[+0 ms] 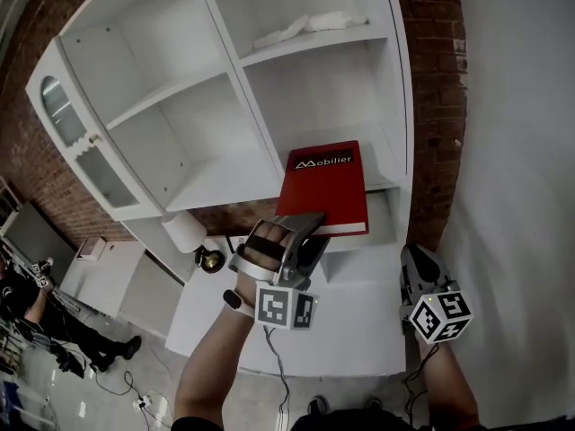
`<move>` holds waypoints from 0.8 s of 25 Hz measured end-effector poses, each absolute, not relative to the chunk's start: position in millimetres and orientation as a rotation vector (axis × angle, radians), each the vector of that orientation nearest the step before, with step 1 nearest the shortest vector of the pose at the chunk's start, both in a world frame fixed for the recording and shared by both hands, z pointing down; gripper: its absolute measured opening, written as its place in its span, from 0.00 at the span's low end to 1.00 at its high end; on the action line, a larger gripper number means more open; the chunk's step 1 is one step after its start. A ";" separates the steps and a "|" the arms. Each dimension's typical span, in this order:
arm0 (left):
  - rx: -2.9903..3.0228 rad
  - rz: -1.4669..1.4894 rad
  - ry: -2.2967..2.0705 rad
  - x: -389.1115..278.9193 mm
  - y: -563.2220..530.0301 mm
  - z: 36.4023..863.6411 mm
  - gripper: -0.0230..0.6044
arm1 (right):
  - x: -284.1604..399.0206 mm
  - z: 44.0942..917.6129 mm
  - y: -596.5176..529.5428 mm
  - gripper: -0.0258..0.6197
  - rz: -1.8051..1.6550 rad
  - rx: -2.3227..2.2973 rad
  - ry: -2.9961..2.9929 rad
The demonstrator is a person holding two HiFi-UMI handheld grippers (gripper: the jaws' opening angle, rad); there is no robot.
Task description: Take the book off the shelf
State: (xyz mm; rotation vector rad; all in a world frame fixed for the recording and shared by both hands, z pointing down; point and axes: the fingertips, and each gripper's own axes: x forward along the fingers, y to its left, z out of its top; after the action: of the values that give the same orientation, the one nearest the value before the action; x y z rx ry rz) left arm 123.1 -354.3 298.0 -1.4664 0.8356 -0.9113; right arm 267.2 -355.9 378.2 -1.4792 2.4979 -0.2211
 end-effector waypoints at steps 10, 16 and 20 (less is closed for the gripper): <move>-1.512 -0.794 0.862 118.3 -270.4 279.6 0.30 | 202.9 375.3 -355.8 0.09 -0.236 -1.260 2.633; -1.424 -0.803 0.927 98.7 -227.6 275.7 0.30 | 173.1 378.6 -350.5 0.08 -0.245 -1.180 2.687; -1.375 -0.831 1.017 68.6 -213.0 267.8 0.30 | 151.6 388.4 -347.2 0.08 -0.301 -1.135 2.713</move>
State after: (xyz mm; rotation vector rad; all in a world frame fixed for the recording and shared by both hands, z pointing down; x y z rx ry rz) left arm 68.6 -213.0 267.8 -1.3751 1.0171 -0.8308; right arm 151.6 -347.2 388.4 -1.1350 2.7133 -0.3006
